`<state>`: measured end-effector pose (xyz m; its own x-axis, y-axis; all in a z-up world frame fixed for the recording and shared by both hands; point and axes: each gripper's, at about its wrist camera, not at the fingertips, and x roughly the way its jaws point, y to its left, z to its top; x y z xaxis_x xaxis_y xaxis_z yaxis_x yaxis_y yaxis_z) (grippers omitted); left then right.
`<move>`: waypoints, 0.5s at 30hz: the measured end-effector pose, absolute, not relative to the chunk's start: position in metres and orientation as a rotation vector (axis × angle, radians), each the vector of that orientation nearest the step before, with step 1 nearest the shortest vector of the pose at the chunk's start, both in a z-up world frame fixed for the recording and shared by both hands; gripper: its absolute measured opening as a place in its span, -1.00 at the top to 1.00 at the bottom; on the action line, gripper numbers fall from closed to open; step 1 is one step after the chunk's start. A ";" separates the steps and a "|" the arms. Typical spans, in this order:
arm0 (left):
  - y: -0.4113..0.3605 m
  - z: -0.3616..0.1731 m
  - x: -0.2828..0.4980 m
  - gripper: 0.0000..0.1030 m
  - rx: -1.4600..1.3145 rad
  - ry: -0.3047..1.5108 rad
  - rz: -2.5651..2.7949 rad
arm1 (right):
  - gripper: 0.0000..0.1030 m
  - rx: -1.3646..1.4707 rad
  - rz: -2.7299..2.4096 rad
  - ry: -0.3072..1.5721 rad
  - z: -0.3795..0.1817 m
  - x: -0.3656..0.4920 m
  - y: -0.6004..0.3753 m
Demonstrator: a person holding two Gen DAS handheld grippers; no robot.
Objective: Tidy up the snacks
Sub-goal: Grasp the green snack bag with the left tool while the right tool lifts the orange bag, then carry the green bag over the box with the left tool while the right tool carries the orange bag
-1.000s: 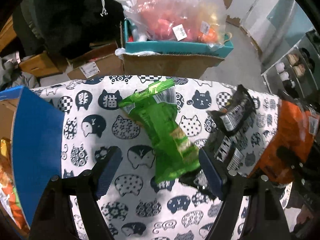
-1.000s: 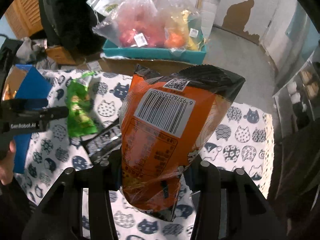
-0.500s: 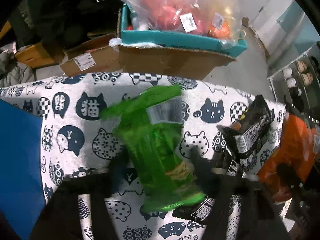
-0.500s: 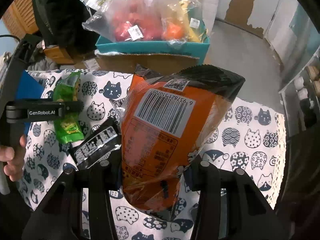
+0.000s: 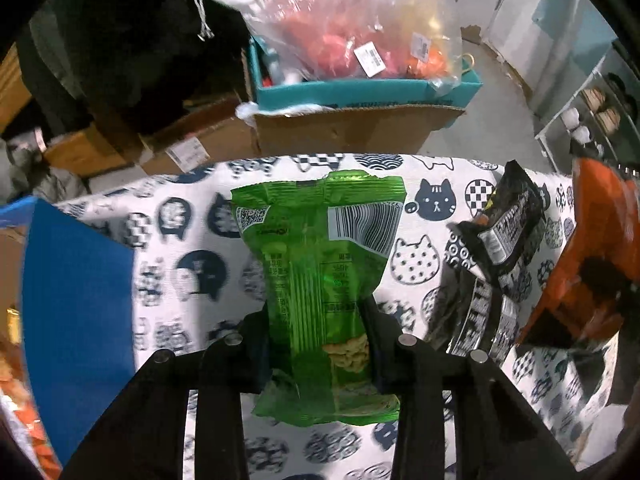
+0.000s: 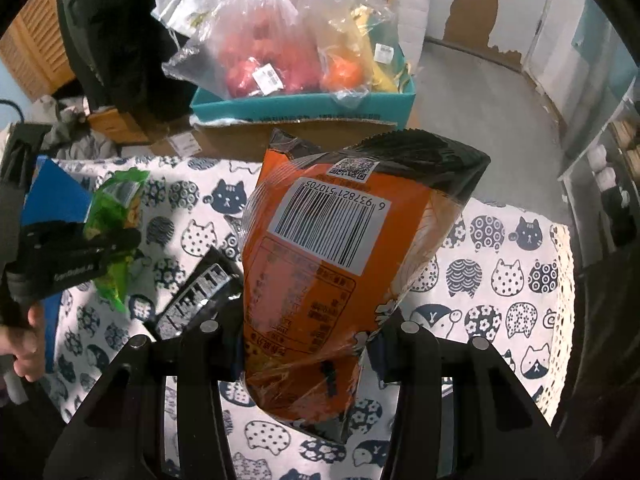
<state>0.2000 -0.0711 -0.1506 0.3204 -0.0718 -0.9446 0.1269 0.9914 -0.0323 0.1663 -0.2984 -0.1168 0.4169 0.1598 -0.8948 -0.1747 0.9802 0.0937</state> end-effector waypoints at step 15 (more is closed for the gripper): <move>-0.039 -0.077 0.137 0.29 0.150 1.104 -0.151 | 0.13 -0.075 0.291 1.007 -0.067 0.135 -0.250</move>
